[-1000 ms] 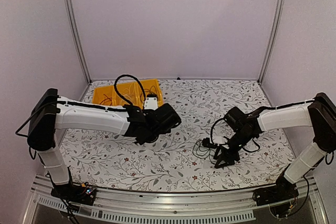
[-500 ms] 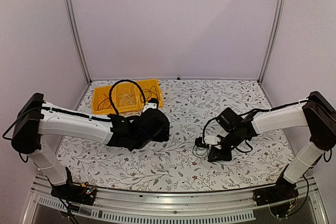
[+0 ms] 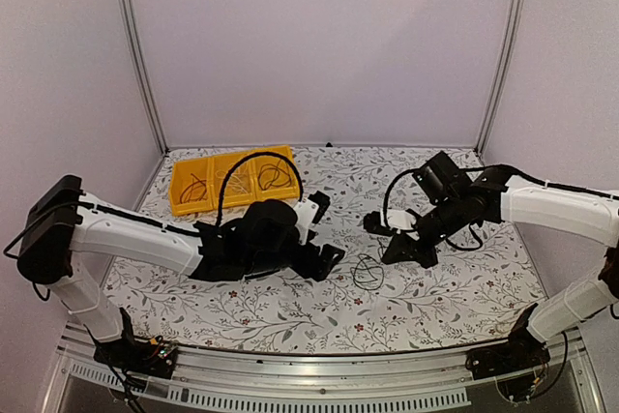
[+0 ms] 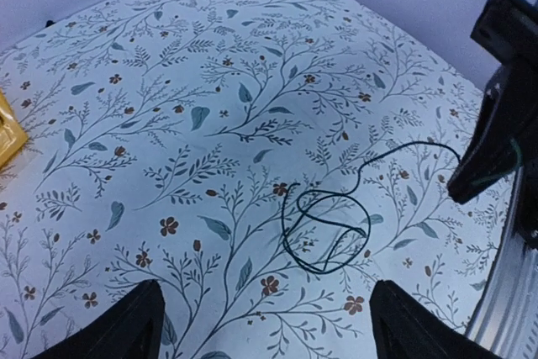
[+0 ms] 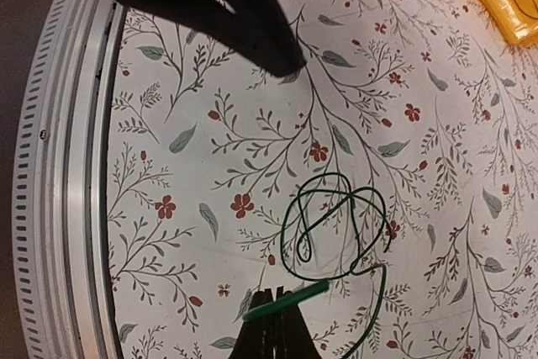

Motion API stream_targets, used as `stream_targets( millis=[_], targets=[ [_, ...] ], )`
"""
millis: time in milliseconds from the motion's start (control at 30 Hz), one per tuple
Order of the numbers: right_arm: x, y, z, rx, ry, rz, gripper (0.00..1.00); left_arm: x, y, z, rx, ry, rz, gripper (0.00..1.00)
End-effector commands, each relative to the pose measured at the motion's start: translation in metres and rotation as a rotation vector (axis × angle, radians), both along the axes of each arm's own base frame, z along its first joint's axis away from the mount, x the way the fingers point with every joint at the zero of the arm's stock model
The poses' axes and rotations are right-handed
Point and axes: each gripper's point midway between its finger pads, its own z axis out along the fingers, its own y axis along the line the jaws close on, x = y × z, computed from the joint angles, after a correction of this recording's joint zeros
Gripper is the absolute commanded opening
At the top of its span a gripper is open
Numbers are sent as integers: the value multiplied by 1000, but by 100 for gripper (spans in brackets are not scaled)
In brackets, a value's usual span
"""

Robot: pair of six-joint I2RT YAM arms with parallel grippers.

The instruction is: Untangle the cables

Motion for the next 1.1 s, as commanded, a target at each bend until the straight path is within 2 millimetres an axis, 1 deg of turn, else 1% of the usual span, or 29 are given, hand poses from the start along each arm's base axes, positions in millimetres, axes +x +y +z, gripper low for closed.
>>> stream_targets(
  millis=[0,33,167,267,367,433,533,633,700,767,833,933,967,1067],
  targets=[
    [-11,8,47,63,22,64,0,-19,-27,43,-154,-81,-224,86],
    [-9,12,58,81,11,70,0,-18,-29,42,-167,-68,-227,86],
    [-4,19,81,110,-1,79,0,-16,-37,38,-215,-26,-219,85],
    [-2,24,97,133,-13,88,0,-8,-37,34,-238,-10,-161,85],
    [-1,28,113,160,-23,96,0,-3,-41,31,-261,-16,-137,86],
    [-1,30,123,177,-31,102,0,7,-44,29,-262,-28,-102,85],
    [0,32,137,198,-47,105,0,21,-52,18,-232,-33,-53,82],
    [1,34,151,217,-64,107,0,33,-62,1,-198,-5,-27,79],
    [2,34,161,230,-82,106,0,37,-68,-10,-184,12,-22,74],
    [4,35,175,248,-111,107,0,44,-68,-21,-180,28,8,64],
    [5,35,192,276,-146,106,0,48,-65,-29,-201,33,25,59],
    [9,32,226,339,-194,102,0,56,-57,-44,-222,53,56,50],
    [13,29,238,364,-205,96,0,57,-57,-48,-229,61,56,45],
    [19,23,274,439,-231,96,0,65,-57,-65,-229,91,60,25]
  ],
)
